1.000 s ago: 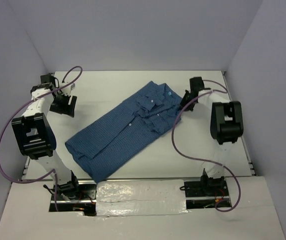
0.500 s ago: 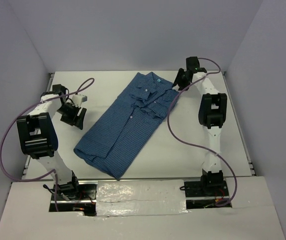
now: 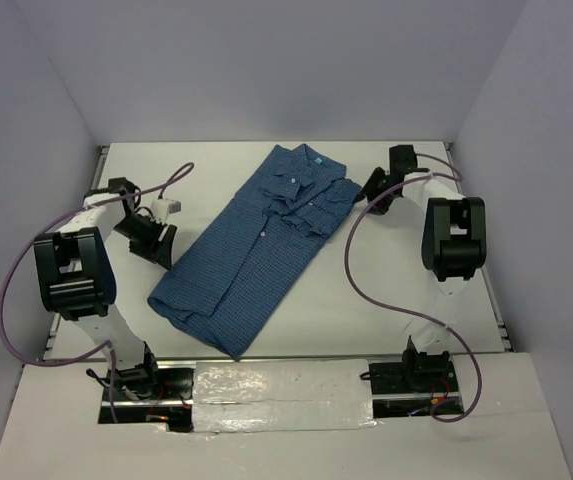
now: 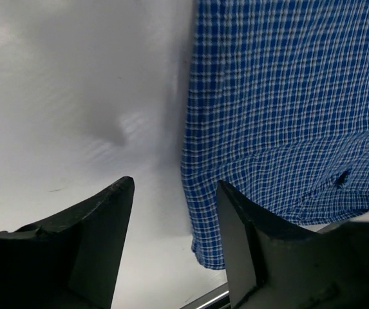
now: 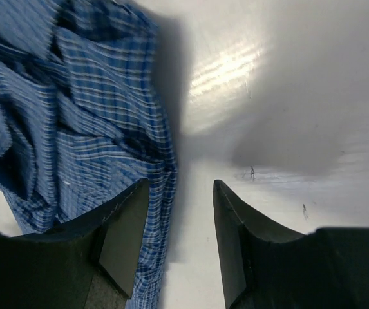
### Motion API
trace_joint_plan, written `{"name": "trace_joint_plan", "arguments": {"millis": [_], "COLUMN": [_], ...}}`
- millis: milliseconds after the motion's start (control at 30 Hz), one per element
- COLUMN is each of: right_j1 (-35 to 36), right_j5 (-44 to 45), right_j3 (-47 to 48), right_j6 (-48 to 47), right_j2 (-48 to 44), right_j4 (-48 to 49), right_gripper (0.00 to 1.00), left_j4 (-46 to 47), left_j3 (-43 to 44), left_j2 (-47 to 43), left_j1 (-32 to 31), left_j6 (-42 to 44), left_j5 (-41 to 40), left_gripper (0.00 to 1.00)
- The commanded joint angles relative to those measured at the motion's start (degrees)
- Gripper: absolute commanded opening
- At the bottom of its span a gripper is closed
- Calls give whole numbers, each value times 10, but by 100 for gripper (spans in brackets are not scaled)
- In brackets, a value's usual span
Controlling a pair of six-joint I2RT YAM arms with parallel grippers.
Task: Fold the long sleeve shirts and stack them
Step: Fold the shirt
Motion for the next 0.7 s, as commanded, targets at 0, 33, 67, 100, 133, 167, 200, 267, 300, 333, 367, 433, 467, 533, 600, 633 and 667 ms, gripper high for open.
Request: {"name": "trace_joint_plan", "arguments": {"millis": [0,33,67,100,133,167,200,267,300,333,367,433,467,533,600,633,667], "right_j1": [3,7,7,8,8,8,7,7,6,6,6,6,7,7,7,6,7], "right_j5": [-53,-61,-62,-62,-61,-61,-61,-55,-54,-53,-50,-49,-47,-51,-59,-62,-65], "right_j3": [-5,11,20,27,39,42,48,86,108,160,189,282,311,386,429,436,439], "right_j6": [47,47,48,53,56,68,71,75,72,69,62,59,58,61,64,66,68], "right_j2": [22,40,48,56,69,74,79,105,116,144,158,205,219,258,281,284,287], "right_j4": [72,66,61,59,56,59,60,49,39,16,2,-36,-48,-64,-56,-47,-37], "right_gripper": [51,51,50,48,47,40,34,17,13,7,5,4,4,5,8,13,19], "left_j4": [-13,-6,-2,0,4,6,7,6,4,6,8,19,22,27,23,14,11], "left_j3": [-28,-36,-41,-44,-53,-59,-64,-81,-86,-97,-105,-134,-144,-168,-175,-179,-179], "left_j2": [-18,-18,-18,-16,-16,-15,-15,-18,-24,-27,-30,-32,-31,-30,-28,-28,-31], "left_j1": [-7,-9,-9,-11,-13,-17,-20,-25,-35,-42,-66,-98,-136,-169,-201,-209,-217], "left_j6": [19,20,20,22,23,27,36,50,62,68,83,99,114,125,140,146,155], "left_j5": [27,23,20,15,3,0,-1,9,12,13,12,11,13,19,51,67,83], "left_gripper": [66,62,59,56,52,46,43,35,32,26,21,14,5,0,0,0,0]}}
